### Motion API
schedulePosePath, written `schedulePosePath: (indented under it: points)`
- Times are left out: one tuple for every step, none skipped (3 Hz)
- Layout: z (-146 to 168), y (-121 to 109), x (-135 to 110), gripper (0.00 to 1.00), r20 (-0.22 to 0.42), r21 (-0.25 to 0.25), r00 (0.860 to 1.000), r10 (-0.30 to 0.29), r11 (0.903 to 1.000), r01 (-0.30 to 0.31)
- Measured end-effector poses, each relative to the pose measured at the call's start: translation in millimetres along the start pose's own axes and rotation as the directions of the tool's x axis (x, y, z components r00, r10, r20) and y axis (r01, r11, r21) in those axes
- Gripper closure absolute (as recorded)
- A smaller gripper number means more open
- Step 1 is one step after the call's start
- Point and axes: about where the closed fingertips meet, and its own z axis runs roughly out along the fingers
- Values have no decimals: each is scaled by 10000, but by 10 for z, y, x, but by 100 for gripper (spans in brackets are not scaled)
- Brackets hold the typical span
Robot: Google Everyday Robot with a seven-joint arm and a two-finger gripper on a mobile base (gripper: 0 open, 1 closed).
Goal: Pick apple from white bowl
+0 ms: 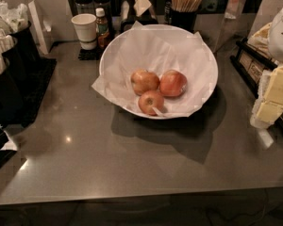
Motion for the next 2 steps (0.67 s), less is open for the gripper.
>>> schedulePosePath:
  points:
    - [0,-1,-1,0,3,0,10000,-2,10000,2]
    - [4,-60,-95,0,335,-5,9992,-227,9997,227]
